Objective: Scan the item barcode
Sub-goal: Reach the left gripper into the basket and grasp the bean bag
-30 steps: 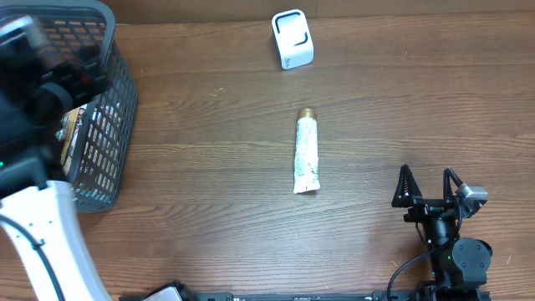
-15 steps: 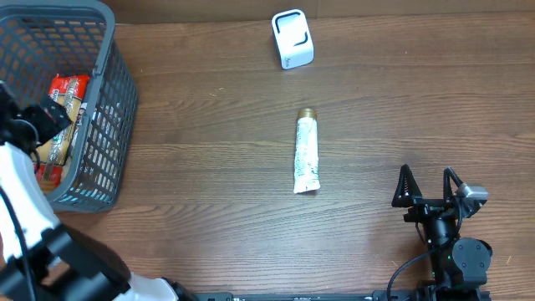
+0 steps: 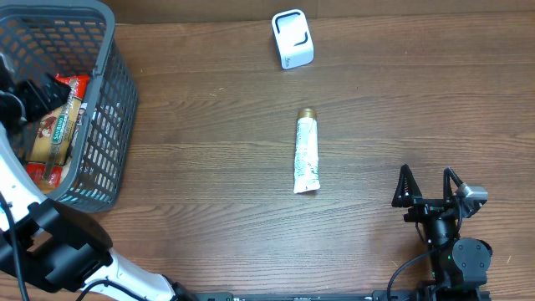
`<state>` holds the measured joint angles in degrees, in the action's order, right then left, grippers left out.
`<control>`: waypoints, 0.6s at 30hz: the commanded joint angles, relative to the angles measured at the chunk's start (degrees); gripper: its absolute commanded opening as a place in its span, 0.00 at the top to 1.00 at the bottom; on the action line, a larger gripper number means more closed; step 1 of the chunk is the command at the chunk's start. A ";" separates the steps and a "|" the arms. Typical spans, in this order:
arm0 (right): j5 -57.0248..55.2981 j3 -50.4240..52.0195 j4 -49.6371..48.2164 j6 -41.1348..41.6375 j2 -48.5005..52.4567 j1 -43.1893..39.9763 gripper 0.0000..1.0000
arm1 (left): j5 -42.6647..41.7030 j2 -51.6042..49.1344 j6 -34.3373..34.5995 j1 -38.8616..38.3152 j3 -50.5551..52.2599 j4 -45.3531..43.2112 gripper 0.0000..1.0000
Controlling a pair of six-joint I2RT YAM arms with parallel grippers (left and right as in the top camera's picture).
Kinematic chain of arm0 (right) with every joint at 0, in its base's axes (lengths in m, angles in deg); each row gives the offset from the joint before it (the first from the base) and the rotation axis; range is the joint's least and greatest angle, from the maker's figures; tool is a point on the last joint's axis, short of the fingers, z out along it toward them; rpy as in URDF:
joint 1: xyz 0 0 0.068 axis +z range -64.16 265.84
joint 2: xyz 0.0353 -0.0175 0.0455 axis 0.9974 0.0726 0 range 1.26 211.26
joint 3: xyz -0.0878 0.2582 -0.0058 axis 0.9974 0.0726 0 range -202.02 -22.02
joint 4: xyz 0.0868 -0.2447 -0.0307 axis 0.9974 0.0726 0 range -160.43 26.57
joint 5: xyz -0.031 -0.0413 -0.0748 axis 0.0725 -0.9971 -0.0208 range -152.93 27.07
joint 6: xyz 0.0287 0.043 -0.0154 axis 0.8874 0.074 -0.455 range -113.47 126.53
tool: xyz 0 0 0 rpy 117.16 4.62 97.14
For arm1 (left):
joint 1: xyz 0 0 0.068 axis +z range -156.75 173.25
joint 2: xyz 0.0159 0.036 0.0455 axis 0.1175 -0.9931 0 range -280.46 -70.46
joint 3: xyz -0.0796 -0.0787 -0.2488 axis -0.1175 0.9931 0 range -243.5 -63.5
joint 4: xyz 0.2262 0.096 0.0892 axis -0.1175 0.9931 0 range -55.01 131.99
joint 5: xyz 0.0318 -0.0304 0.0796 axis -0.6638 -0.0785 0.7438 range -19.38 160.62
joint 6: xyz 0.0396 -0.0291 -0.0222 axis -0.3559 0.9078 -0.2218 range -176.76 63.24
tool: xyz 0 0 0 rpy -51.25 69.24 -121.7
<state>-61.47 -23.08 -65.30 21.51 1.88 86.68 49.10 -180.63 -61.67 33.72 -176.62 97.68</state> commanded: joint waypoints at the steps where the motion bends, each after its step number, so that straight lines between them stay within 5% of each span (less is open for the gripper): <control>1: -0.33 0.59 -0.39 -0.24 -0.46 0.28 0.00 | 0.72 -3.65 -2.12 -0.35 -5.40 2.97 0.00; 18: -0.33 0.59 -0.39 -0.24 -0.46 0.28 0.00 | 5.20 -22.29 -4.72 -2.29 -4.02 6.25 0.00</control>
<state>-61.47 -23.08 -65.28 21.47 1.88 86.68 53.38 -201.44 -64.70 31.56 -180.80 103.98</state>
